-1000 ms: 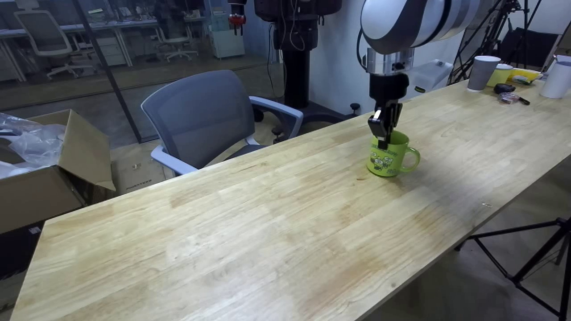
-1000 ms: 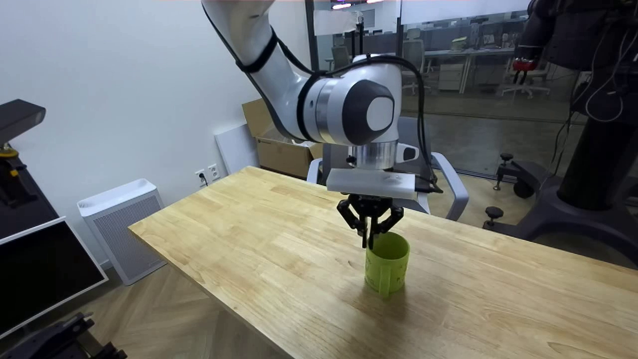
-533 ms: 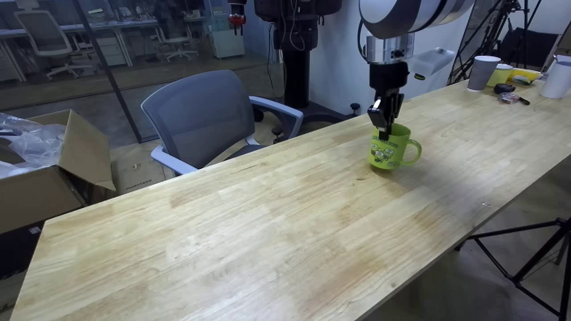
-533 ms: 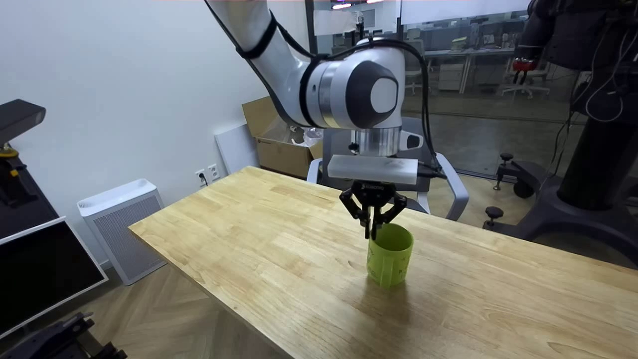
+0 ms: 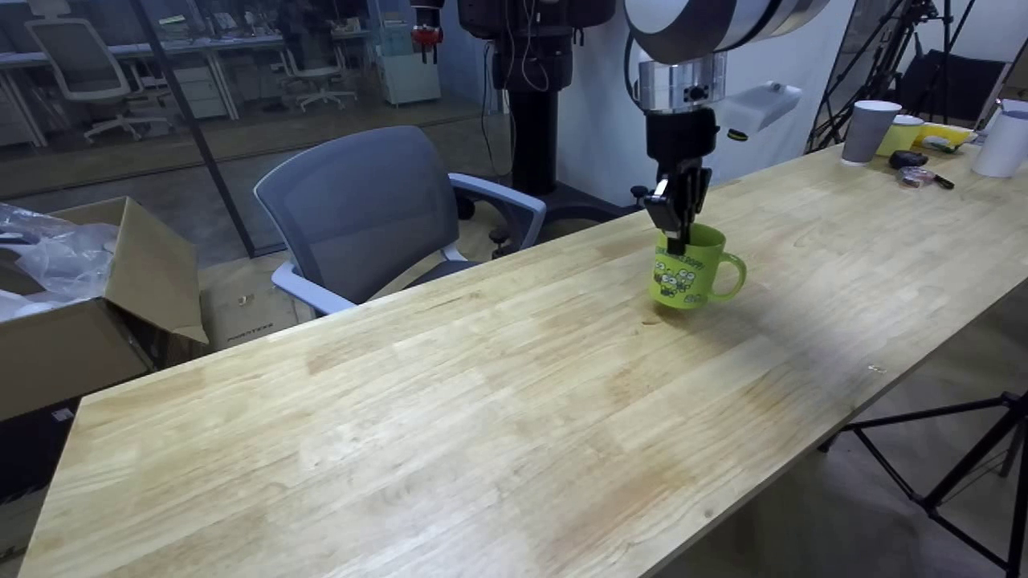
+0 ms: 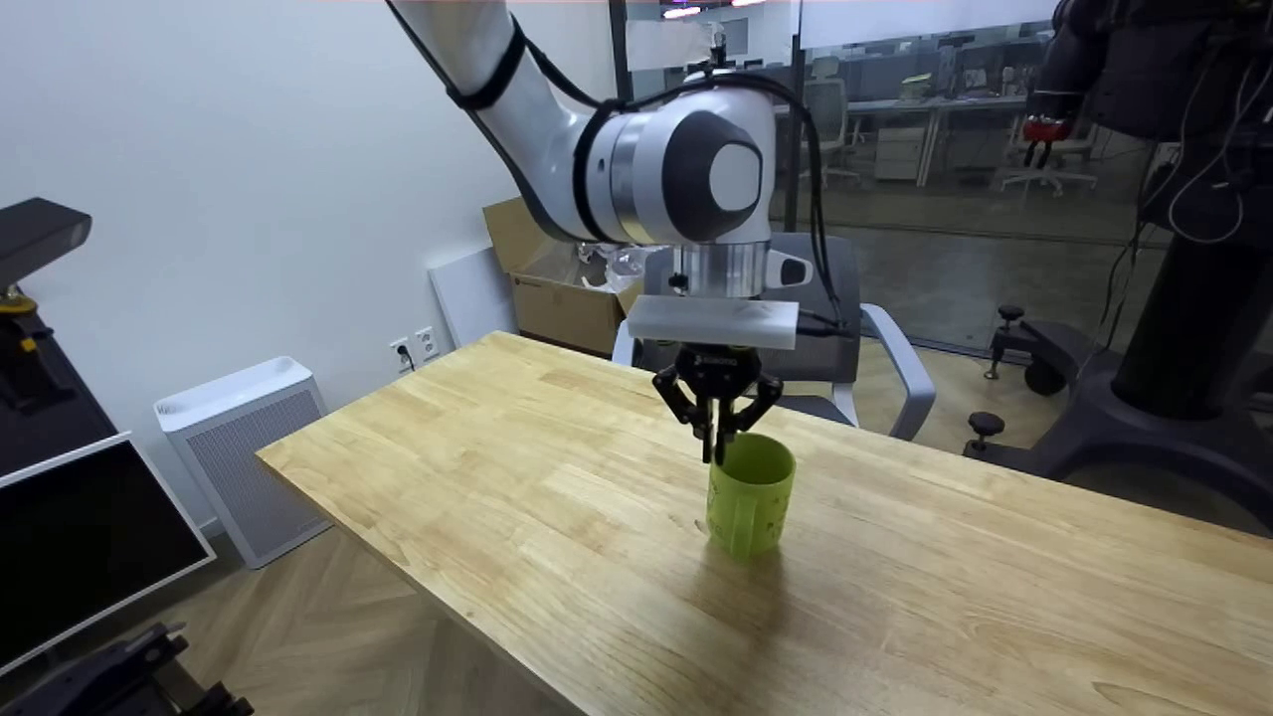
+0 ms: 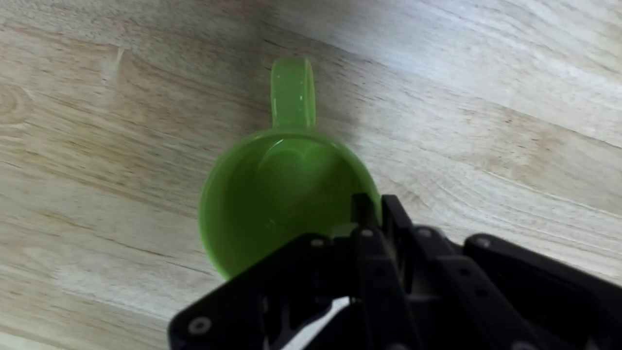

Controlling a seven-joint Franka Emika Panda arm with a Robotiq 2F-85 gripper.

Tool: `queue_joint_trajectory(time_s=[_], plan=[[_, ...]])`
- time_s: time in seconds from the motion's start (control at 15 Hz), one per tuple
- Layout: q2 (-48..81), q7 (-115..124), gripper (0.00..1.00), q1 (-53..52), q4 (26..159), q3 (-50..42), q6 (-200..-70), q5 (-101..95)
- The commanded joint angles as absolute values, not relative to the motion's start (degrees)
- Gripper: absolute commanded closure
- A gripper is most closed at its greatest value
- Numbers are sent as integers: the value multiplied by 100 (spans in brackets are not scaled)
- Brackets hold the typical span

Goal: Move the cup to the left

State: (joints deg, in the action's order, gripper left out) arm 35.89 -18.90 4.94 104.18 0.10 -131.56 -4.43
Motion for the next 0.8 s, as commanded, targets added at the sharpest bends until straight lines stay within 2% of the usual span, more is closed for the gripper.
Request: queue_joint_trajectory(time_s=[0.0,0.73], plan=[[3472,-1557,98,246,10404,47,-12957,-567],[3460,-1325,98,-412,10481,209,-12827,-814]])
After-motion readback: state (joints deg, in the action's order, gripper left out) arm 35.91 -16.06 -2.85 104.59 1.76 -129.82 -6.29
